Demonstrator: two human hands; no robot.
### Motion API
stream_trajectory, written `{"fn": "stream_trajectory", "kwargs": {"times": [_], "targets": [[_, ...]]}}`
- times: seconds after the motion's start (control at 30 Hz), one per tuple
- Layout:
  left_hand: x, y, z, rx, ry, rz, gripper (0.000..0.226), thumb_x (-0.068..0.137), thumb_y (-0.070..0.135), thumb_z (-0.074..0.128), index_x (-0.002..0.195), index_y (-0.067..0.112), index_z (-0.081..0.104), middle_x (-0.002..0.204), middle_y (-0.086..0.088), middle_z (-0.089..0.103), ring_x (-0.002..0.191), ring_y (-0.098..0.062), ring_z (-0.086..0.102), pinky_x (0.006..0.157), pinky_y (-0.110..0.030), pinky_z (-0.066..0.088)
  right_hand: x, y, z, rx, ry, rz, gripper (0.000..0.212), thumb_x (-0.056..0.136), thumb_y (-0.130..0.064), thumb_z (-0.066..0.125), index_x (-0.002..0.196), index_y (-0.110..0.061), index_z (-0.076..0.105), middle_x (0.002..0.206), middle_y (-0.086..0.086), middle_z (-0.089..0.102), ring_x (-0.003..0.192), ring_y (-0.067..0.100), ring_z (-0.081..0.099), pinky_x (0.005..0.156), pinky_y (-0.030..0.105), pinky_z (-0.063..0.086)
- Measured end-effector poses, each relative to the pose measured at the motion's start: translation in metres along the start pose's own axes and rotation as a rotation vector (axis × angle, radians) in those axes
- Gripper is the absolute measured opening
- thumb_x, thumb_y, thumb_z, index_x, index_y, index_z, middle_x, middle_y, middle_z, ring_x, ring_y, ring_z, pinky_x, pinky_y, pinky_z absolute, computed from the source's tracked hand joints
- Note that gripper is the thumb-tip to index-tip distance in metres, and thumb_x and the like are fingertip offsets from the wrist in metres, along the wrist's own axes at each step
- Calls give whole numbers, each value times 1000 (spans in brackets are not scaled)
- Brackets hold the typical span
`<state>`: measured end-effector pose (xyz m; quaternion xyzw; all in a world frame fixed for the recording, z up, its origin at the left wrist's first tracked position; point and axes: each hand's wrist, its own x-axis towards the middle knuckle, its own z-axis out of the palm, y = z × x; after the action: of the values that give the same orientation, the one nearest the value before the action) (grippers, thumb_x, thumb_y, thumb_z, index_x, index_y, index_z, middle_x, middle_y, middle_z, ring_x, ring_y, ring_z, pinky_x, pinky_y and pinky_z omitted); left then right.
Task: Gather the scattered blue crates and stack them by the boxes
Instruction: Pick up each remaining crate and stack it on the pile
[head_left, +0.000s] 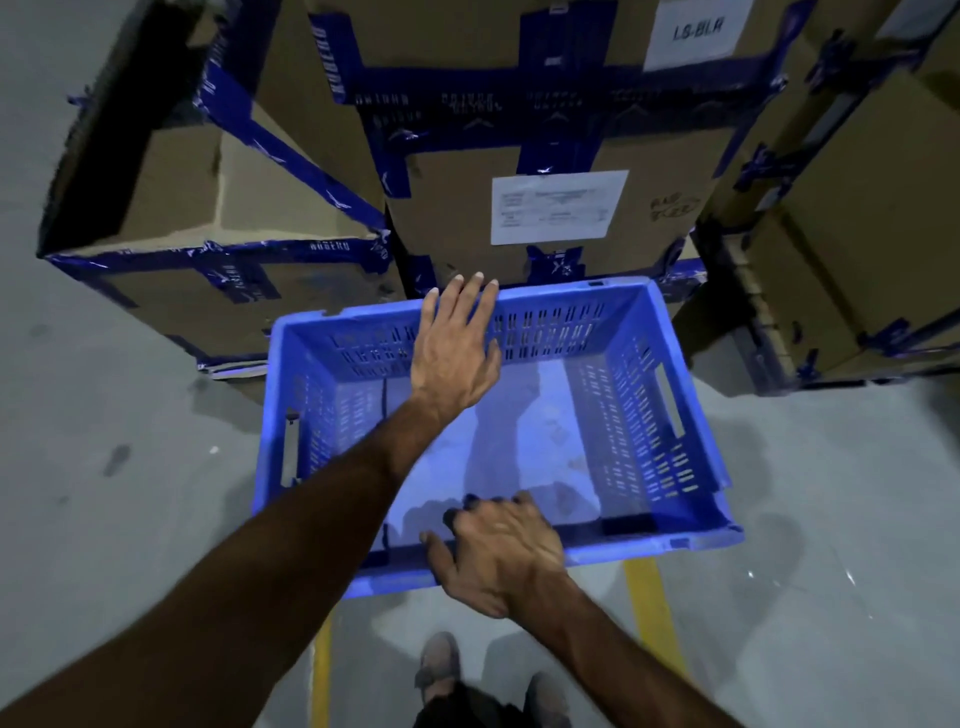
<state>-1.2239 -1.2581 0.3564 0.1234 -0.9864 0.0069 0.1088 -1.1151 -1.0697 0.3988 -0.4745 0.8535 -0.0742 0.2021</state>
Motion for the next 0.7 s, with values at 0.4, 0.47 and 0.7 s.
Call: {"fn": "stream_trajectory", "kwargs": {"times": [0.4,0.47,0.7], "targets": [[-1,0,-5,-10,-20,-15,84,84,33,53,161,14,24,164,-8,32,153,-30,22,125,-51,15,-6,-5,-4,27,-18,23,55,97,-61,27,91,-19,63,99,13,69,93,39,63,91,48,39],[-2,1,-4,-9,-48,-29,86,83,34,52,161,14,23,164,-8,31,154,-31,21,125,-52,14,-1,-1,-2,8,-13,30,56,97,-61,27,93,-19,63,100,13,69,94,39,63,91,49,39],[-2,2,-18,-1,-141,-29,95,79,36,56,163,16,16,167,-6,24,155,-28,16,126,-50,12,-5,-5,-1,18,-13,47,58,96,-61,27,100,-19,67,102,17,71,95,39,65,93,49,39]]}}
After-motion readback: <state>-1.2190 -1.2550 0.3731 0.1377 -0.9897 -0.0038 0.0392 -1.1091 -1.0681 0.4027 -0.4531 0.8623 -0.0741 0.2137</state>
